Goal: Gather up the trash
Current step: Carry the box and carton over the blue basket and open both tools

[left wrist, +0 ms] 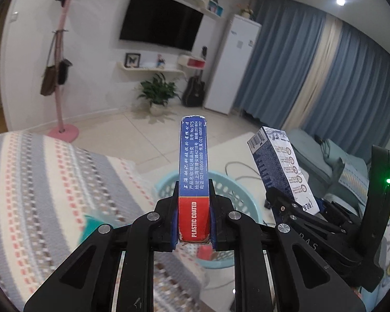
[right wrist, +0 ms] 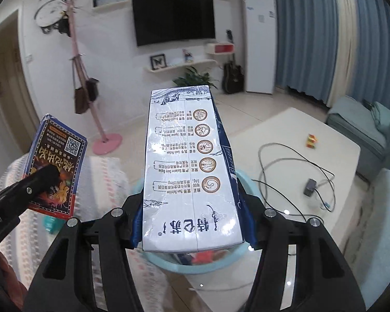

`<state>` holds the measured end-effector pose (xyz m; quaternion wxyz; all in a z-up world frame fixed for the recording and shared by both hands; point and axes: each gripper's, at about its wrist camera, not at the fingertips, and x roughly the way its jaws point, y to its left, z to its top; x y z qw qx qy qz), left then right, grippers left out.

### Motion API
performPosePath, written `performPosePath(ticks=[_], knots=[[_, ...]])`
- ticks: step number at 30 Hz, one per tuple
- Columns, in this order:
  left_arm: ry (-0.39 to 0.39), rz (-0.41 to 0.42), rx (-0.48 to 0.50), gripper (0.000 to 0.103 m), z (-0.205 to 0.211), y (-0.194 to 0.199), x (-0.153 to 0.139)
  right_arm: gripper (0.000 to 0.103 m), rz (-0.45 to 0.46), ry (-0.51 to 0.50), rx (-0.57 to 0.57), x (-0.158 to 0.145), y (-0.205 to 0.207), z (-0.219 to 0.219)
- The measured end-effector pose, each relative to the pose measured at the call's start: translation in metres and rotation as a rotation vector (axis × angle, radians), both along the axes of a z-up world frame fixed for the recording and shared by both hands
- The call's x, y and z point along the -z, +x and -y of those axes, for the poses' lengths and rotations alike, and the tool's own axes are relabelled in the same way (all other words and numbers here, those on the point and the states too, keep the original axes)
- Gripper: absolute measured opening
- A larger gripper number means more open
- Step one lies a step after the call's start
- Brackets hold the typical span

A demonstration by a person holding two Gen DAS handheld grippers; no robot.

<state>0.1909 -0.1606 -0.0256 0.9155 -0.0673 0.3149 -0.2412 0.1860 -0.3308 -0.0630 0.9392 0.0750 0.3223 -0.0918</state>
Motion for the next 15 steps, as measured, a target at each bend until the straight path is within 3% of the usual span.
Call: performPosePath(ticks=[6,10,15], knots=[[0.017,-0.058,0.067,0.016,0.022,0.014,0.022,0.055,-0.056,0.003,0.033,0.021,0.001,0.02],[0.091,-0.085,0.09,0.016,0.038,0.023,0.037,0.055,-0.133,-0.018,0.093,0.034,0.012,0.025],[0.11,-0.148,0.128,0.016,0.049,0.027,0.054,0.055,-0.243,0.058,0.117,0.063,0.021,0.04]])
